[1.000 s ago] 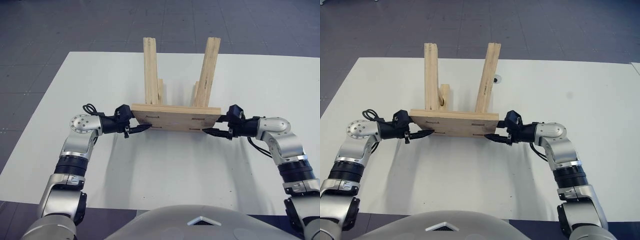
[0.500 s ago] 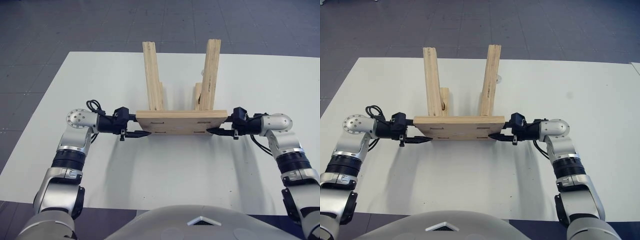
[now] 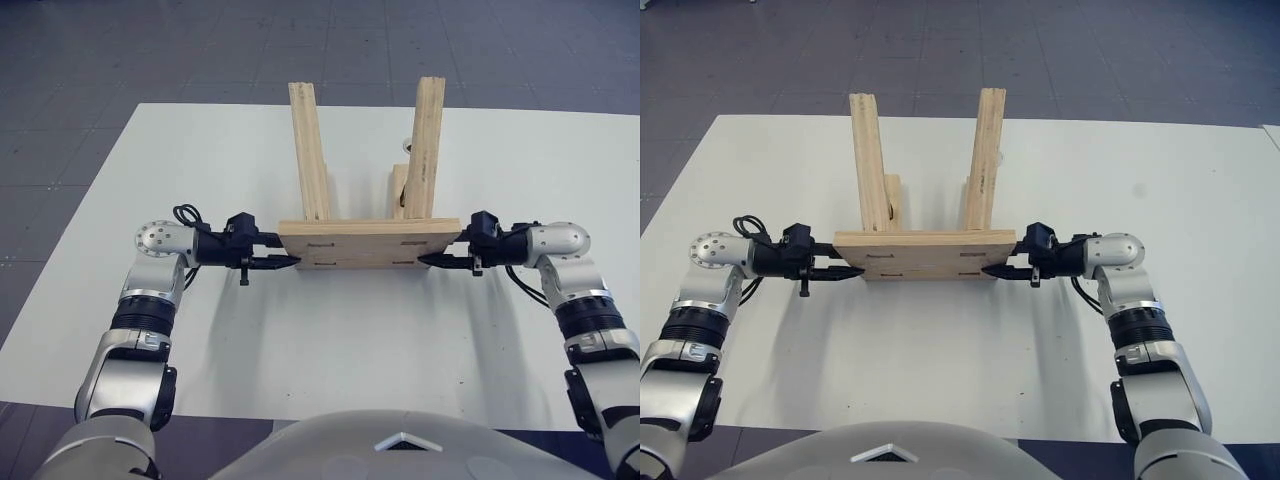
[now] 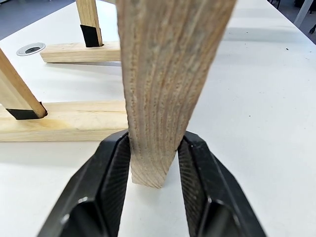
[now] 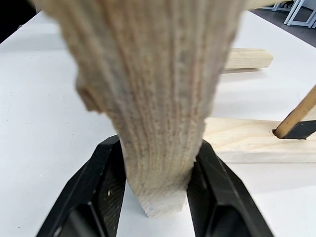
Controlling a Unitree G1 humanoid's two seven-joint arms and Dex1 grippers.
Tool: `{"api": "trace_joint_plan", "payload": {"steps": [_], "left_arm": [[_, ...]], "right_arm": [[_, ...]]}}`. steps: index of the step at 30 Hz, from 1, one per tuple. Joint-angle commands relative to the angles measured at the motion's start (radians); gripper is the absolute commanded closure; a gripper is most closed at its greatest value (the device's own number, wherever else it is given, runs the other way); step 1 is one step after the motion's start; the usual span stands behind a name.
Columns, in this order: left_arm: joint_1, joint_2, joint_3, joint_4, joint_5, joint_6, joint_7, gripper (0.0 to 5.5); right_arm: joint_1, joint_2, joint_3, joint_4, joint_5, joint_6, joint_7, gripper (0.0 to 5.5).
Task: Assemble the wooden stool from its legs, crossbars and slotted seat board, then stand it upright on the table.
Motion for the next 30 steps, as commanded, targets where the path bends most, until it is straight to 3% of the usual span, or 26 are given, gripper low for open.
{"api": "trace_joint_plan", "payload": {"steps": [1, 5, 10, 15, 22, 24, 27, 30], "left_arm": [[0.008, 0.015, 0.012, -0.166, -0.091, 0.128, -0.053, 4.13], [0.114, 0.096, 0.075, -0.536, -0.268, 0.409, -0.007, 4.13], [0.198, 0.195, 0.175, -0.817, -0.458, 0.67, 0.058, 4.14], [0.073, 0.238, 0.317, -0.894, -0.648, 0.847, 0.177, 4.14], [0.052, 0.335, 0.442, -0.91, -0.985, 1.173, 0.289, 4.15], [0.011, 0.342, 0.447, -0.838, -1.126, 1.286, 0.415, 4.15], [0.012, 0.382, 0.391, -0.72, -1.333, 1.452, 0.637, 4.15], [-0.069, 0.366, 0.268, -0.536, -1.637, 1.429, 0.992, 4.15]], "right_arm": [[0.047, -0.044, -0.054, -0.171, 0.095, 0.211, -0.008, 3.92], [0.138, -0.157, -0.143, -0.555, 0.305, 0.547, -0.007, 3.93], [0.078, -0.23, -0.297, -0.728, 0.547, 0.877, -0.095, 3.93], [-0.08, -0.283, -0.428, -0.745, 0.809, 1.164, -0.2, 3.93], [-0.078, -0.359, -0.458, -0.733, 1.05, 1.466, -0.266, 4.16], [-0.122, -0.349, -0.464, -0.654, 1.14, 1.551, -0.369, 4.19], [-0.231, -0.348, -0.38, -0.445, 1.272, 1.714, -0.595, 4.21], [-0.369, -0.279, -0.282, -0.195, 1.327, 1.761, -0.897, 4.21]]}}
